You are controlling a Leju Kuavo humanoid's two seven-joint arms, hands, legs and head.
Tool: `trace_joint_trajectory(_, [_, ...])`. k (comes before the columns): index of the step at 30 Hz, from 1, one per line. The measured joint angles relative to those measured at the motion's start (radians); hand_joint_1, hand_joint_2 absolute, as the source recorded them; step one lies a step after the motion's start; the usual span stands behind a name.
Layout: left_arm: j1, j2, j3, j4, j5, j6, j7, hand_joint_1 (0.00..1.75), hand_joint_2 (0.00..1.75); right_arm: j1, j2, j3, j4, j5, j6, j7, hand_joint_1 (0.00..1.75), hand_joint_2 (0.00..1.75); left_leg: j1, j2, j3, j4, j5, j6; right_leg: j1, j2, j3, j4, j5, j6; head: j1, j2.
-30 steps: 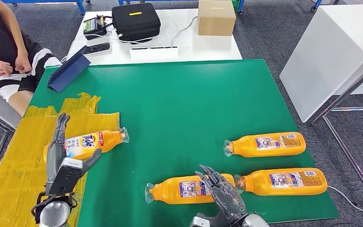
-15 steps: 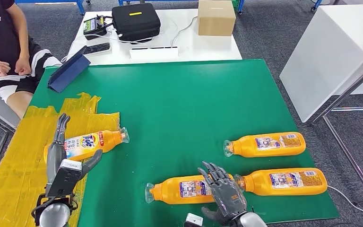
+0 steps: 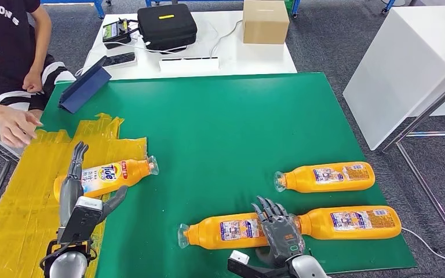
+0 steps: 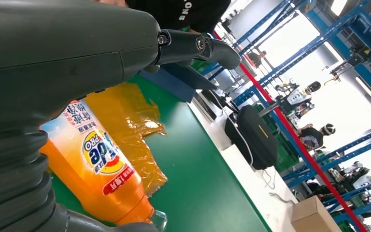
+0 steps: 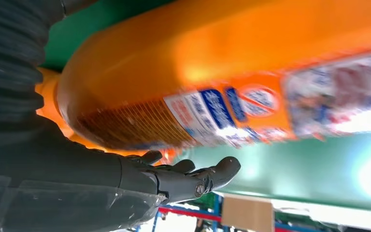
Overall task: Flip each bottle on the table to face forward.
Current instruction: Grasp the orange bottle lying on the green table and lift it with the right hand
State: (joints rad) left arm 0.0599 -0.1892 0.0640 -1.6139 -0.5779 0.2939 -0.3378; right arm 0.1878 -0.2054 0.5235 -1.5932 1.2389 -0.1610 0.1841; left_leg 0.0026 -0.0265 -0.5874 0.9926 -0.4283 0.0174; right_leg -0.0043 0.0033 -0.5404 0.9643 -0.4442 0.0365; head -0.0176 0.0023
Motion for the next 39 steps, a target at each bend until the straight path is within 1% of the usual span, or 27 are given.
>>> trace_joint_trajectory(1, [0.001, 0.000, 0.000, 0.000, 0.001, -0.001, 0.000, 0.00, 1.75, -0.004, 0.002, -0.003, 0.008, 0.004, 0.008, 0.005, 0.15, 1.75, 0.000, 0.000, 0.000, 0.000, 0.000, 0.000, 0.000, 0.000, 0.000, 0.000, 0.000, 0.000, 0.000, 0.000])
trace_joint_trajectory(2, [0.001, 0.000, -0.001, 0.000, 0.002, -0.001, 0.001, 0.00, 1.75, -0.008, 0.004, -0.006, 0.015, 0.009, 0.017, 0.011, 0.29, 1.75, 0.000, 0.000, 0.001, 0.000, 0.000, 0.000, 0.000, 0.000, 0.000, 0.000, 0.000, 0.000, 0.000, 0.000])
trace_joint_trajectory(5, [0.002, 0.000, -0.003, 0.000, 0.002, -0.003, 0.003, 0.00, 1.75, -0.019, 0.011, -0.010, 0.040, 0.020, 0.039, 0.024, 1.10, 1.75, 0.000, 0.000, 0.002, 0.000, 0.000, 0.000, 0.000, 0.000, 0.001, 0.000, 0.000, 0.000, 0.000, 0.000])
trace_joint_trajectory(6, [0.002, 0.000, -0.004, 0.000, 0.002, -0.003, 0.003, 0.00, 1.75, -0.024, 0.013, -0.010, 0.053, 0.022, 0.043, 0.025, 1.31, 1.75, 0.000, 0.000, 0.003, 0.000, 0.000, 0.000, 0.000, 0.000, 0.002, 0.000, 0.000, 0.000, 0.000, 0.000])
trace_joint_trajectory(7, [0.002, 0.000, -0.005, 0.000, 0.002, -0.003, 0.004, 0.00, 1.75, -0.031, 0.014, -0.009, 0.067, 0.023, 0.046, 0.025, 1.38, 1.75, 0.000, 0.001, 0.003, 0.000, 0.000, 0.000, 0.000, 0.000, 0.002, 0.000, 0.000, 0.000, 0.000, 0.000])
trace_joint_trajectory(12, [0.002, 0.000, -0.011, 0.000, 0.002, 0.000, 0.005, 0.00, 1.75, -0.070, 0.016, -0.008, 0.130, 0.011, 0.052, 0.021, 1.40, 1.75, 0.000, 0.002, 0.011, 0.000, -0.003, 0.000, 0.000, 0.001, -0.001, -0.001, -0.002, -0.001, 0.000, 0.000])
trace_joint_trajectory(16, [0.002, 0.000, -0.016, 0.000, 0.002, 0.000, 0.006, 0.00, 1.75, -0.088, 0.017, -0.008, 0.154, 0.006, 0.052, 0.017, 1.40, 1.75, 0.000, 0.003, 0.014, 0.000, -0.004, 0.000, 0.000, 0.001, 0.001, -0.001, -0.002, -0.002, 0.000, 0.000])
trace_joint_trajectory(18, [0.002, 0.000, -0.018, 0.000, 0.002, 0.000, 0.006, 0.00, 1.75, -0.093, 0.018, -0.008, 0.160, 0.005, 0.052, 0.017, 1.43, 1.75, 0.000, 0.004, 0.015, 0.000, -0.004, 0.000, 0.000, 0.002, 0.002, -0.001, -0.001, -0.002, 0.000, 0.000])
trace_joint_trajectory(22, [0.002, 0.000, -0.020, 0.000, 0.003, 0.000, 0.006, 0.00, 1.75, -0.098, 0.020, -0.008, 0.166, 0.000, 0.050, 0.014, 1.70, 1.75, 0.000, 0.005, 0.015, 0.000, -0.004, 0.000, 0.000, 0.003, 0.002, -0.001, -0.001, -0.002, 0.000, 0.000])
trace_joint_trajectory(23, [0.003, 0.000, -0.020, 0.000, 0.004, 0.001, 0.006, 0.00, 1.75, -0.100, 0.021, -0.008, 0.167, -0.004, 0.047, 0.010, 1.73, 1.75, 0.000, 0.005, 0.016, 0.000, -0.004, 0.000, 0.000, 0.003, 0.002, -0.001, -0.001, -0.002, 0.000, 0.000])
trace_joint_trajectory(27, [0.003, 0.000, -0.021, 0.000, 0.007, 0.004, 0.006, 0.00, 1.75, -0.107, 0.029, -0.009, 0.176, -0.024, 0.021, -0.019, 1.75, 1.75, 0.000, 0.005, 0.015, 0.000, -0.004, 0.000, 0.000, 0.003, 0.002, -0.001, -0.001, -0.002, 0.000, 0.000])
trace_joint_trajectory(29, [0.004, 0.000, -0.021, 0.000, 0.010, 0.003, 0.006, 0.00, 1.75, -0.108, 0.041, -0.015, 0.178, -0.042, -0.012, -0.046, 1.75, 1.75, 0.000, 0.005, 0.015, 0.000, -0.004, 0.000, 0.000, 0.003, 0.003, -0.001, -0.001, -0.002, 0.000, 0.000])
trace_joint_trajectory(31, [0.008, 0.000, -0.023, -0.002, 0.031, -0.019, 0.003, 0.00, 1.75, -0.106, 0.061, -0.032, 0.178, -0.072, -0.059, -0.090, 1.75, 1.75, 0.000, 0.005, 0.014, 0.000, -0.003, 0.000, 0.000, 0.003, 0.007, -0.001, -0.001, -0.001, 0.000, 0.000])
trace_joint_trajectory(33, [0.018, 0.000, -0.029, -0.010, 0.088, -0.081, -0.010, 0.00, 1.75, -0.100, 0.091, -0.058, 0.174, -0.112, -0.110, -0.153, 1.75, 1.75, 0.000, 0.005, 0.012, 0.000, -0.002, 0.001, 0.000, 0.003, 0.010, 0.000, 0.000, -0.001, 0.000, 0.000])
trace_joint_trajectory(36, [0.040, 0.000, -0.042, -0.029, 0.186, -0.191, -0.034, 0.00, 1.75, -0.093, 0.151, -0.101, 0.153, -0.181, -0.179, -0.262, 1.75, 1.75, 0.000, 0.005, 0.010, 0.000, -0.001, 0.001, 0.000, 0.003, 0.009, 0.000, 0.000, -0.001, 0.000, 0.000])
trace_joint_trajectory(39, [0.053, 0.001, -0.054, -0.042, 0.231, -0.242, -0.046, 0.00, 1.75, -0.099, 0.203, -0.140, 0.136, -0.223, -0.209, -0.318, 1.75, 1.75, 0.000, 0.004, 0.009, 0.000, -0.001, 0.001, 0.000, 0.003, 0.008, 0.000, -0.001, -0.001, 0.000, 0.000])
